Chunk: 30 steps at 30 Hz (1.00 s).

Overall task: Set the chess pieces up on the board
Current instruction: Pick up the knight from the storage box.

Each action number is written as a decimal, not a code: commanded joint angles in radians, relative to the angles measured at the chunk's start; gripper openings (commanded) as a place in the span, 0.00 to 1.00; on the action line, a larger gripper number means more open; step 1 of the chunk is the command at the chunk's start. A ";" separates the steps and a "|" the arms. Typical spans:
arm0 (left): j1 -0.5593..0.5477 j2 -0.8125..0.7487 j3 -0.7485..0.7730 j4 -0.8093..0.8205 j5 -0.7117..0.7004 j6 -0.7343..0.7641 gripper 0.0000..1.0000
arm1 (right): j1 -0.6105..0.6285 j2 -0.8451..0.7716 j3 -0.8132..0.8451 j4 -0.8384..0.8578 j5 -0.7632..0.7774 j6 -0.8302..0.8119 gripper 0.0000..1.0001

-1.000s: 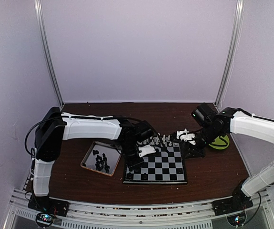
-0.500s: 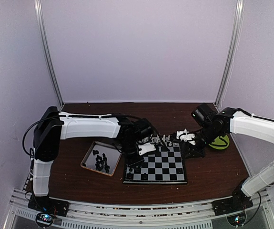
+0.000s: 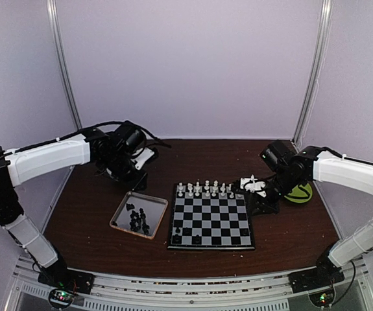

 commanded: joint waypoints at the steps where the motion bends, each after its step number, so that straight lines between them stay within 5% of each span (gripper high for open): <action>1: 0.090 -0.052 -0.125 0.012 -0.083 -0.098 0.23 | -0.004 0.006 0.002 -0.009 0.017 -0.006 0.23; 10: 0.118 0.002 -0.181 0.021 -0.130 0.067 0.24 | -0.002 0.018 0.004 -0.012 0.019 -0.006 0.23; 18: 0.166 0.114 -0.115 0.001 0.021 0.320 0.35 | -0.002 0.007 -0.002 -0.012 0.037 -0.007 0.23; 30: 0.206 0.205 -0.092 0.032 0.008 0.371 0.35 | -0.002 0.019 0.002 -0.025 0.036 -0.016 0.23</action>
